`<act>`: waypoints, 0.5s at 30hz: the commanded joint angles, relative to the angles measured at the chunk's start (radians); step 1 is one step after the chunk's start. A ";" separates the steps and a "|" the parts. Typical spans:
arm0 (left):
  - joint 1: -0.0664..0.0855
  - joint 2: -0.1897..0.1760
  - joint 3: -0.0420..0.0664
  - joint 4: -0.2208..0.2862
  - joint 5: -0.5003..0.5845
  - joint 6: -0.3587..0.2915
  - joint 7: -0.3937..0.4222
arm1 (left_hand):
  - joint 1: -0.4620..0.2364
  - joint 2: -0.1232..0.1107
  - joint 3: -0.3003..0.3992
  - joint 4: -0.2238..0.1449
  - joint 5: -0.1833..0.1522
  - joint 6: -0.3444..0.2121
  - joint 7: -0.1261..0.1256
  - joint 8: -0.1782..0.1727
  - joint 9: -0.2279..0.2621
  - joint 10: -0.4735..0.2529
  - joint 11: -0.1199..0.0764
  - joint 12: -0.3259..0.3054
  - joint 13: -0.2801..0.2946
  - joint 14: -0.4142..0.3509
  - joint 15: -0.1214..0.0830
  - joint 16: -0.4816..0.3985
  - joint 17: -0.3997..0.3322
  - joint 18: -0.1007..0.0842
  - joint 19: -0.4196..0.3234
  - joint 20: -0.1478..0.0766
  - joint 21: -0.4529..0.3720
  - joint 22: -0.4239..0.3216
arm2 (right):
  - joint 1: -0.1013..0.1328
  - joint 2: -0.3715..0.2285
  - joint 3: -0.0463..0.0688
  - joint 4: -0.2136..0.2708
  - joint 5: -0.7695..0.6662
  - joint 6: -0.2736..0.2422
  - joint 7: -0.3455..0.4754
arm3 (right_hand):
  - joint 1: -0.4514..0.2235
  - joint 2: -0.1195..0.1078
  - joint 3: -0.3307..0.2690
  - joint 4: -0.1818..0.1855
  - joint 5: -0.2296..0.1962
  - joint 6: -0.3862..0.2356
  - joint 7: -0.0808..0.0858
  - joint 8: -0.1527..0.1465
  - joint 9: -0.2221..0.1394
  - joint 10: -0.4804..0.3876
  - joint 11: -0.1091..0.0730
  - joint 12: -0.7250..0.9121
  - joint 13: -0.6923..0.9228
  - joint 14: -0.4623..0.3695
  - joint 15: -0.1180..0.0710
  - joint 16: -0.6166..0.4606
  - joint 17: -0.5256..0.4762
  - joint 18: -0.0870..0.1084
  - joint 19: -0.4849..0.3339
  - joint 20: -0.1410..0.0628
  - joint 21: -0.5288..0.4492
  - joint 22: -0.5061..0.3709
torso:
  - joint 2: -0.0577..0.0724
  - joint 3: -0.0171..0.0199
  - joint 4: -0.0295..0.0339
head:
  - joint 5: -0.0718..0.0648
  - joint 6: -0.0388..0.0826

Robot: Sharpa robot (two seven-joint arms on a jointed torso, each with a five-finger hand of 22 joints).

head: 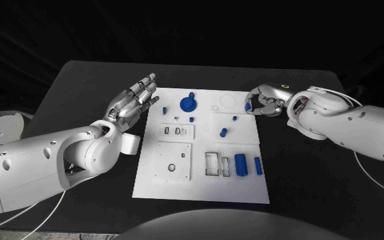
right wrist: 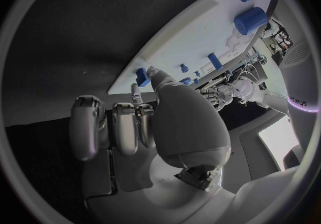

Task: Assemble the parts on the task board

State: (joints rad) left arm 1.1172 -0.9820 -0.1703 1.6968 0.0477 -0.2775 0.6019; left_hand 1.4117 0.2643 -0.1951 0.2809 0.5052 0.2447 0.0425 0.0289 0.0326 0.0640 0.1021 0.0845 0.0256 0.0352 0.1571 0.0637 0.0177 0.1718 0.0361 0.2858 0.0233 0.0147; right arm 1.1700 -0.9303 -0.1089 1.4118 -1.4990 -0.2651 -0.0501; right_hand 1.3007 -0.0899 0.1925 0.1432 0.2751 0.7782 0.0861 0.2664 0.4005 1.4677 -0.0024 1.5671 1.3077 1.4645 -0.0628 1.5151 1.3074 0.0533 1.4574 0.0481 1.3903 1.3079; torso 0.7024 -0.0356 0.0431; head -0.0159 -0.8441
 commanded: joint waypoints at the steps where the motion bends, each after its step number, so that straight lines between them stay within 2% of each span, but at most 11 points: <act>1: 0.000 0.002 0.001 0.000 0.000 0.021 0.005 | 0.009 0.000 0.006 -0.002 0.006 0.001 0.000 0.006 0.001 0.001 0.009 0.001 0.001 -0.001 0.007 0.005 0.001 0.007 0.005 0.004 0.005 0.002 | -0.003 0.003 0.000 -0.003 -0.004 -0.010 0.016 | 0.012 0.000 -0.001 -0.009 0.011 0.006 -0.001 0.015 0.012 0.103 -0.004 0.004 0.263 0.089 -0.005 -0.007 0.211 0.004 -0.003 -0.005 -0.006 0.109 | 0.000 -0.0002 0.0003 | 0.000 -0.003; 11: 0.000 0.002 0.000 -0.002 0.000 0.025 0.000 | 0.009 0.000 0.007 -0.003 0.006 0.000 -0.001 0.005 0.001 0.001 0.011 0.002 0.002 -0.001 0.008 0.006 0.002 0.006 0.005 0.005 0.005 0.002 | -0.009 0.014 0.000 -0.019 -0.002 -0.028 0.028 | 0.020 0.011 0.002 -0.018 0.032 0.020 -0.007 0.086 0.068 0.103 -0.009 0.004 0.263 0.089 -0.008 -0.009 0.211 0.004 -0.002 -0.008 -0.009 0.111 | 0.000 -0.0008 0.0004 | -0.006 -0.005; 15: 0.000 0.003 0.000 -0.002 0.000 0.026 -0.003 | 0.009 0.000 0.007 -0.003 0.006 0.000 -0.001 0.005 0.001 0.001 0.011 0.002 0.002 -0.001 0.008 0.006 0.002 0.006 0.005 0.005 0.005 0.002 | -0.012 0.018 0.000 -0.024 0.001 -0.042 0.035 | 0.029 0.019 0.009 -0.026 0.054 0.039 -0.011 0.126 0.099 0.103 -0.012 0.004 0.263 0.089 -0.011 -0.008 0.211 0.004 -0.001 -0.011 -0.010 0.113 | 0.000 -0.0004 0.0003 | -0.003 -0.006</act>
State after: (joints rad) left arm 1.1169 -0.9813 -0.1703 1.6934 0.0477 -0.2734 0.5968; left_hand 1.4117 0.2643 -0.1924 0.2781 0.5052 0.2447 0.0425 0.0289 0.0326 0.0640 0.1096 0.0845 0.0256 0.0352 0.1571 0.0637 0.0176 0.1718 0.0361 0.2858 0.0233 0.0147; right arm 1.1594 -0.9139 -0.1087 1.3898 -1.4969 -0.2883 -0.0332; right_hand 1.3204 -0.0701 0.2017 0.1229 0.3253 0.8087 0.0740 0.3863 0.4946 1.4645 -0.0065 1.5670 1.3076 1.4683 -0.0666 1.5110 1.3081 0.0533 1.4540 0.0443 1.3862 1.3077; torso 0.7021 -0.0362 0.0435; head -0.0213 -0.8495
